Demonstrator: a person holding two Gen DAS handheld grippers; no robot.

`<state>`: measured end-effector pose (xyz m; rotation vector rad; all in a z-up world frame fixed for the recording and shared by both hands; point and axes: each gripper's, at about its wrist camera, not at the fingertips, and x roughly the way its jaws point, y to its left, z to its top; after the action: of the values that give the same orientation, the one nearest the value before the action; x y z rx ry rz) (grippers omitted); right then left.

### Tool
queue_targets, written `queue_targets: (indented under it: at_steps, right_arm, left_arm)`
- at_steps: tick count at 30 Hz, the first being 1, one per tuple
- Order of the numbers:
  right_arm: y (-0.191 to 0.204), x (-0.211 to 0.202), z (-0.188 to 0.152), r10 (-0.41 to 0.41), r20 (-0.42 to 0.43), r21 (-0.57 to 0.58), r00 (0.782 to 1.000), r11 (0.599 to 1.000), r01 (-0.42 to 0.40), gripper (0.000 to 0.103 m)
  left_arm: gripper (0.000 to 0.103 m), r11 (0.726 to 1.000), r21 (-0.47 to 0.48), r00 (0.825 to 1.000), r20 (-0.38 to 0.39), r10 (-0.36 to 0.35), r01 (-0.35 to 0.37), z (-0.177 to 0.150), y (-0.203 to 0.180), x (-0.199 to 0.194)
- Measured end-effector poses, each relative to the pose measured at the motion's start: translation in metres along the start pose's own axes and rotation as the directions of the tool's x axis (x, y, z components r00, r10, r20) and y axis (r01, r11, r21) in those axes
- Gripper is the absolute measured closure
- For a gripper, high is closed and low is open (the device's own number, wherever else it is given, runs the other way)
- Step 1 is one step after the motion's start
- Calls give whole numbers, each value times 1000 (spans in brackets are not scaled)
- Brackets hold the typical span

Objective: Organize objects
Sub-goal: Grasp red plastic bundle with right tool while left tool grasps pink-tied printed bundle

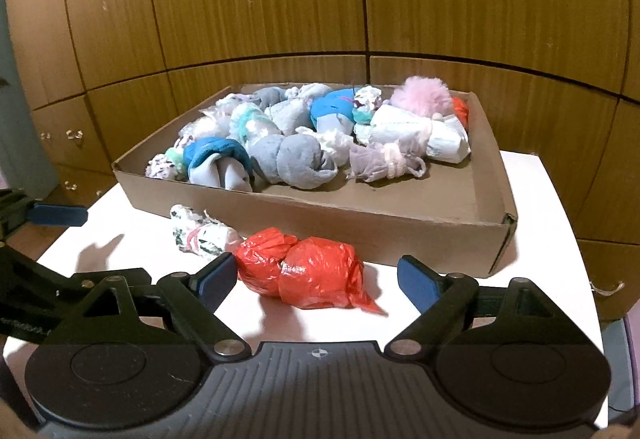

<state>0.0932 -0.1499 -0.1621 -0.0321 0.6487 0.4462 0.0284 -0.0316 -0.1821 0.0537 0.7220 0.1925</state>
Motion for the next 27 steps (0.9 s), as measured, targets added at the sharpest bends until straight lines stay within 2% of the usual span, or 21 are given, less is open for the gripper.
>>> queue_targets:
  at_steps: [4,7,8,22,24,27]
  right_arm:
    - [2,6,1,-6,-6,-16,1000,1000,5,15]
    - [1,10,-2,-7,-22,-12,1000,1000,7,29]
    - [-1,9,-3,-3,-22,-2,1000,1000,3,29]
    - [-34,-23,-15,-40,29,42,999,998,39,32]
    - [-39,-26,-16,-42,30,50,999,998,40,32]
    - [-43,-27,-19,-41,32,58,999,998,39,32]
  left_arm:
    - [1,1000,-5,1000,-4,2,-2,-1,2,2]
    - [1,1000,-16,1000,-4,-6,6,-1,4,3]
    - [1,1000,-19,1000,2,-9,9,0,4,3]
    - [1,997,6,997,5,-75,75,19,-26,31]
    - [3,997,-1,997,6,-81,81,20,-28,35]
    - [13,995,-15,995,4,-96,96,21,-28,39]
